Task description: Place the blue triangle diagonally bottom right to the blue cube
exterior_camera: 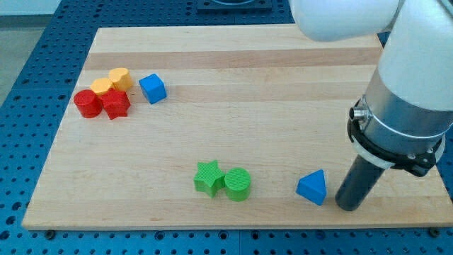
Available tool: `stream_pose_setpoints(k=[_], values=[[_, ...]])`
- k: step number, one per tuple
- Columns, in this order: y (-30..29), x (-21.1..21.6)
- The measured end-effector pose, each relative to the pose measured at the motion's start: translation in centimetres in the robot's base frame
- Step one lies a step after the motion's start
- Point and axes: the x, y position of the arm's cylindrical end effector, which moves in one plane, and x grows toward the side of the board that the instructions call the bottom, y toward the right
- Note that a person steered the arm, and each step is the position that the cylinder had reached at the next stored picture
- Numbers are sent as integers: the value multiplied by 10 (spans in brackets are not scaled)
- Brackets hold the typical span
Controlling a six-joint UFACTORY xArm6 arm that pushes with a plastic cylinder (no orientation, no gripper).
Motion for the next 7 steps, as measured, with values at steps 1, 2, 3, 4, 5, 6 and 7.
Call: stream_pose_setpoints(k=[1,2,3,4,5,6,7], values=[[-14,0],[-48,-4],[-75,-20],[-85,-45],[-111,-65],[-151,-76],[-187,-95]])
